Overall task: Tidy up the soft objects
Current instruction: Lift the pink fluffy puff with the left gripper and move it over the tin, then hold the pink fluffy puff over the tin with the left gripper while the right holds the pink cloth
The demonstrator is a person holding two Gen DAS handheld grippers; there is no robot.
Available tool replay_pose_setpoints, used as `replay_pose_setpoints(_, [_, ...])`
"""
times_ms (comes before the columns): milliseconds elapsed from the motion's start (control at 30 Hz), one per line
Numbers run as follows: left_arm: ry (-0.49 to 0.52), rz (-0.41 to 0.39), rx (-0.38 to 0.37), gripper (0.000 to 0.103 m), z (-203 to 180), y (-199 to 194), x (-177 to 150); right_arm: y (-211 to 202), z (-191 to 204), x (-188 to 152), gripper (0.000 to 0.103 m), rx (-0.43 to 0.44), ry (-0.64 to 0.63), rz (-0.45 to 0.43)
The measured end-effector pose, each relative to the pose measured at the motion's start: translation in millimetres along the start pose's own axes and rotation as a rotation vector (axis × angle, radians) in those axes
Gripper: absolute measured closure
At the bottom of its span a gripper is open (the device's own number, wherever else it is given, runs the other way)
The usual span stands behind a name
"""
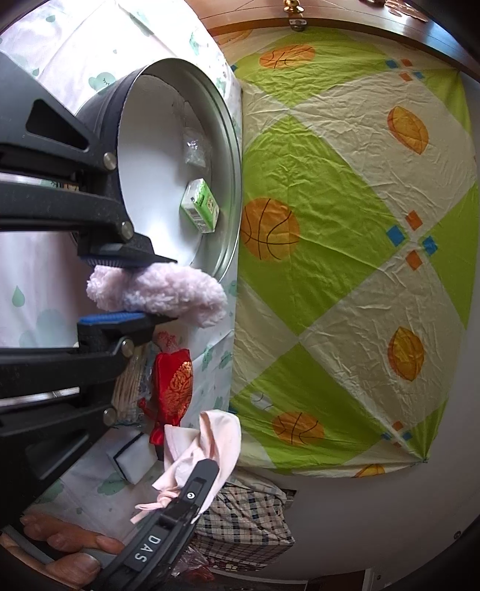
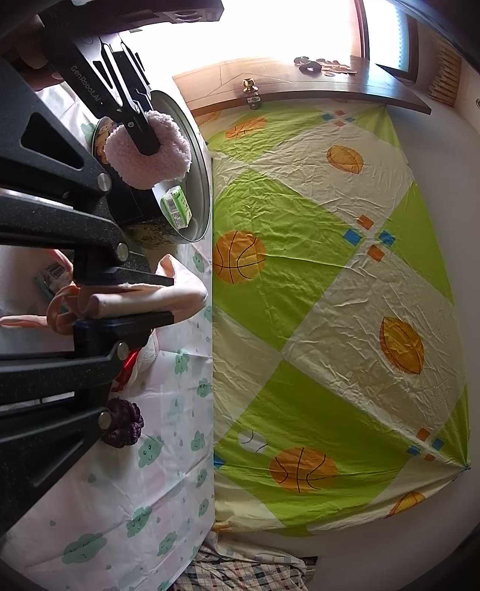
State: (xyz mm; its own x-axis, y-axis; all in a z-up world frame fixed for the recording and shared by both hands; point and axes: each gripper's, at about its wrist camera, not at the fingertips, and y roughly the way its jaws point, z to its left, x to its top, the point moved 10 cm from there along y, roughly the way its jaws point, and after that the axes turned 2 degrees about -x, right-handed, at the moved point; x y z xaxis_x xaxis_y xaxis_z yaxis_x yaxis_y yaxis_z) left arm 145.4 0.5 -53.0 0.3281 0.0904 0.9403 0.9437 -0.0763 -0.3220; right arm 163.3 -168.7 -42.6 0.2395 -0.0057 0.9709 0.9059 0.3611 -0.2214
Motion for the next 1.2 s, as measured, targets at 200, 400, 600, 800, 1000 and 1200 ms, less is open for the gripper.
replay_pose_setpoints(200, [0.022,0.001,-0.011,0.086,-9.1,1.5,2.5,-1.5,-0.2,0.6,0.09,-0.009,-0.005,-0.008])
replay_pose_setpoints(400, [0.039,-0.03,-0.001,0.085,-10.2,-1.5,16.4,-4.4,2.1,1.2,0.09,-0.015,-0.012,-0.018])
replay_pose_setpoints(600, [0.022,-0.043,0.037,0.086,4.6,4.4,23.4,-7.6,2.1,3.0,0.09,-0.022,-0.013,-0.037])
replay_pose_setpoints(800, [0.036,-0.06,0.062,0.086,9.3,5.9,26.5,-8.7,3.3,5.2,0.09,-0.023,-0.012,-0.05])
replay_pose_setpoints(1000, [0.036,-0.064,0.073,0.086,13.8,7.7,28.6,-7.7,9.6,6.8,0.09,-0.006,-0.016,-0.054])
replay_pose_setpoints(1200, [0.029,-0.073,0.083,0.086,17.8,8.0,30.1,-7.1,25.1,8.8,0.09,0.036,-0.024,-0.072])
